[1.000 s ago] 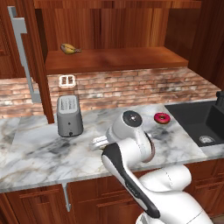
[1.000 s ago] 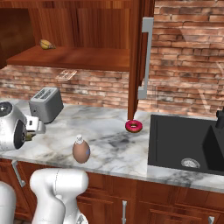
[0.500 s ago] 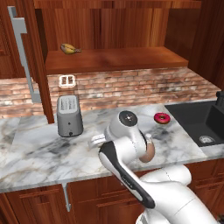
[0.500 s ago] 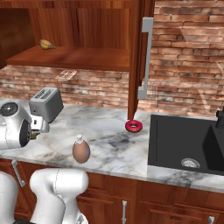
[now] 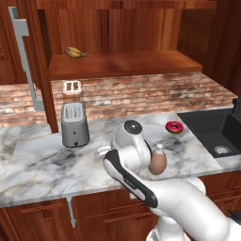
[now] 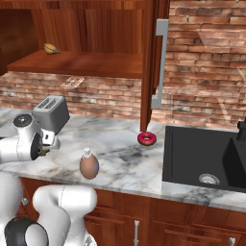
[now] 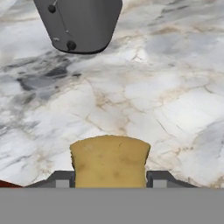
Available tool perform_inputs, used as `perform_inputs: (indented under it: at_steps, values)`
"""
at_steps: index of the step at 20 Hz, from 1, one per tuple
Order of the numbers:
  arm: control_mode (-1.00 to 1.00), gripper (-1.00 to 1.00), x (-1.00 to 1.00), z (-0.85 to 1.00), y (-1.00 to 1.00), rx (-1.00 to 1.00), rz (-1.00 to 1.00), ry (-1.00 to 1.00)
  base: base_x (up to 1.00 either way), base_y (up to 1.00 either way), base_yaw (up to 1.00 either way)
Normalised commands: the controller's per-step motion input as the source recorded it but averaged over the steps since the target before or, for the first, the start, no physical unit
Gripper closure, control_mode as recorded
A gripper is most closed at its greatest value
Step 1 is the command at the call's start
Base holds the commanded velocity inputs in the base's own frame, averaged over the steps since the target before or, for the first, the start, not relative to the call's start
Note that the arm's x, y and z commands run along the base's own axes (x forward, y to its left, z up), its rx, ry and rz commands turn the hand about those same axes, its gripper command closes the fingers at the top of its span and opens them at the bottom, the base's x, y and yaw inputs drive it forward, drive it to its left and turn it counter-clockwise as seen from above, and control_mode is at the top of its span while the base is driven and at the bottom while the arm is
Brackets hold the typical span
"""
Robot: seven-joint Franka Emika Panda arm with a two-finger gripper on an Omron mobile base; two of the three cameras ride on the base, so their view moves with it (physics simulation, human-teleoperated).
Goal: Pick the sponge and soap dispenser from the cabinet and place them on the counter.
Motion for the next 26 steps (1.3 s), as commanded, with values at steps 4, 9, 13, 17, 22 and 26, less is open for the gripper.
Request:
perform_inputs:
  at_steps: [4, 9, 13, 17, 22, 26]
  values:
    - [-1.0, 1.0, 0.23, -0.37, 0.06, 0.0, 0.0, 0.08, 0.0, 0.0, 0.0]
    - [-1.0, 1.0, 0.13, -0.11, 0.15, 0.0, 0.0, 0.02, 0.0, 0.0, 0.0]
    - [-1.0, 1.0, 0.04, 0.0, 0.13, 0.0, 0.0, 0.0, 0.0, 0.0, 0.0]
    - [-1.0, 1.0, 0.0, -0.04, 0.04, 0.0, 0.0, 0.03, 0.0, 0.0, 0.0]
    - [-1.0, 1.0, 0.0, -0.2, 0.0, 0.0, 0.0, 0.05, 0.0, 0.0, 0.0]
    - [-1.0, 1.0, 0.0, -0.3, 0.0, 0.0, 0.0, 0.04, 0.0, 0.0, 0.0]
